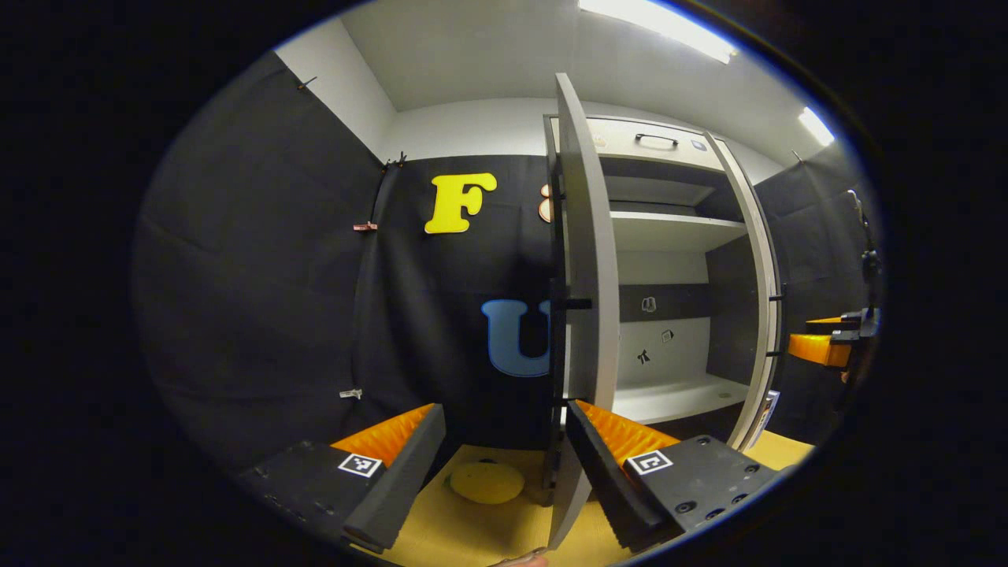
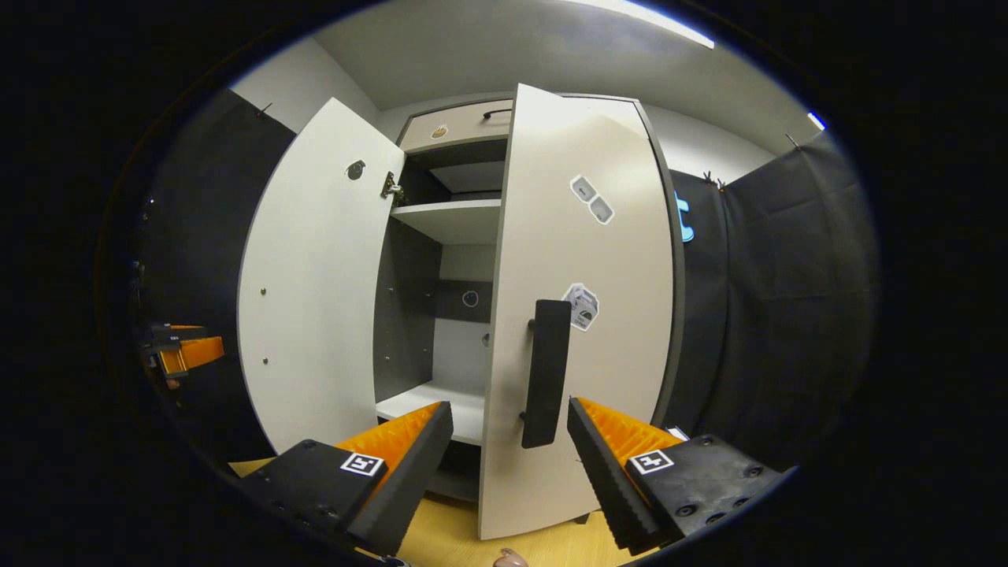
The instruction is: Grasp the bottle in the cabinet with the left hand and place it on the coaster, then close the right door with the right hand and the left door with the left hand.
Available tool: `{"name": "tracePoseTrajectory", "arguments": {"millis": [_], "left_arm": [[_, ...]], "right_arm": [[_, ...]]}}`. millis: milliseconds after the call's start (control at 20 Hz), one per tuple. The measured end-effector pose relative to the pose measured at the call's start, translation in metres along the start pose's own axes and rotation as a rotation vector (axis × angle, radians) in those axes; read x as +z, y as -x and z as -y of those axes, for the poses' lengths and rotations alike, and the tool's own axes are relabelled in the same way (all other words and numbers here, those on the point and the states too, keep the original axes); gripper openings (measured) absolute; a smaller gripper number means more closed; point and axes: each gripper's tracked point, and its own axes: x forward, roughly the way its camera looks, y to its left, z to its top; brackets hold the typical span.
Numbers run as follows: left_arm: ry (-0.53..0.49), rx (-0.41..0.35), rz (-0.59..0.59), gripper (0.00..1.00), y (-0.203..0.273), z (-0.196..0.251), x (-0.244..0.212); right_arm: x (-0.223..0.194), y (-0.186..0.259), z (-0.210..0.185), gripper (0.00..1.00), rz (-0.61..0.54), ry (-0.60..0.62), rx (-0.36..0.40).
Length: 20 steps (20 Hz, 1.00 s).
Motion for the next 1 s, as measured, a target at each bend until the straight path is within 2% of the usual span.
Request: {"name": "tracePoseTrajectory", "arguments": {"millis": [200,450,500,700,1000], "left_arm": [[0.056,-0.074,0.034,0.97,-0.018,0.011,0.009],[0.044,-0.130,0.040,0.97,-0.030,0.022,0.012],[0.042,-0.137,0.041,0.94,-0.030,0.022,0.014],[0.007,-0.156,0.033,0.94,-0.030,0.035,0.014],[0.006,-0.180,0.022,0.94,-0.027,0.066,0.015]], "right_arm": [[-0.006,0.006,0.012,0.97,-0.023,0.019,-0.080],[-0.013,0.010,0.024,0.97,-0.050,0.016,-0.149],[-0.014,0.010,0.025,0.97,-0.055,0.013,-0.155],[-0.020,0.005,0.025,0.97,-0.064,0.004,-0.155],[-0.027,-0.003,0.023,0.97,-0.059,-0.006,-0.099]]}}
